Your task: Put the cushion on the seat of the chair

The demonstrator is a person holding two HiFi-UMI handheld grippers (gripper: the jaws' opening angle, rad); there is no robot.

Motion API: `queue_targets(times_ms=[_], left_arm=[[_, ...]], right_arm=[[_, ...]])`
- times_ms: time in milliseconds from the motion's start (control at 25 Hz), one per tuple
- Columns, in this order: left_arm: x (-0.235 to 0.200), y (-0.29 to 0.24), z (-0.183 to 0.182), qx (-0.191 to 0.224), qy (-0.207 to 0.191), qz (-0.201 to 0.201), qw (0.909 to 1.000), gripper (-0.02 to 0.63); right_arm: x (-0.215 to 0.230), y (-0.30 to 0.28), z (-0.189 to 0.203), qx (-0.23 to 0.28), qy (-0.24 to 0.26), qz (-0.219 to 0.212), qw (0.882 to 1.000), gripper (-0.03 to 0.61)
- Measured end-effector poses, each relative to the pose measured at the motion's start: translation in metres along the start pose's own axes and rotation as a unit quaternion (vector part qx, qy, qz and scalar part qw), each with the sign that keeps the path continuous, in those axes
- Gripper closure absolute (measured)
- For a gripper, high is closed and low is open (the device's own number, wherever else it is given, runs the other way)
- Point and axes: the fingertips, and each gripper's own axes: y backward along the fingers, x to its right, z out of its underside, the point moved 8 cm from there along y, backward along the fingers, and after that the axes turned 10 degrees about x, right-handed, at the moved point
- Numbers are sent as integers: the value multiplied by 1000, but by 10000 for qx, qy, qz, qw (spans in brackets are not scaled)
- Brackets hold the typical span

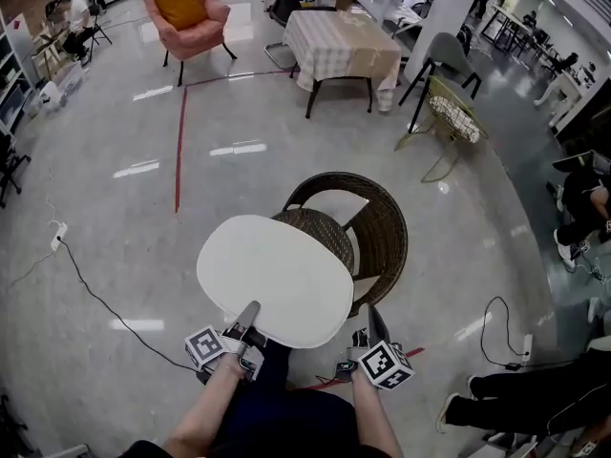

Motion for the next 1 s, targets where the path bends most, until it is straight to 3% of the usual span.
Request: queue_targets(times_ms=[840,1000], left_arm=[[-25,-132,-39,-661,67,-113,9977,537],[-28,-155,-44,-852,-20,-379,9956,537]], right_arm=[[13,-99,11,-303,-183,442,9984,558],[17,-115,11,-280,-229,548,9978,558]])
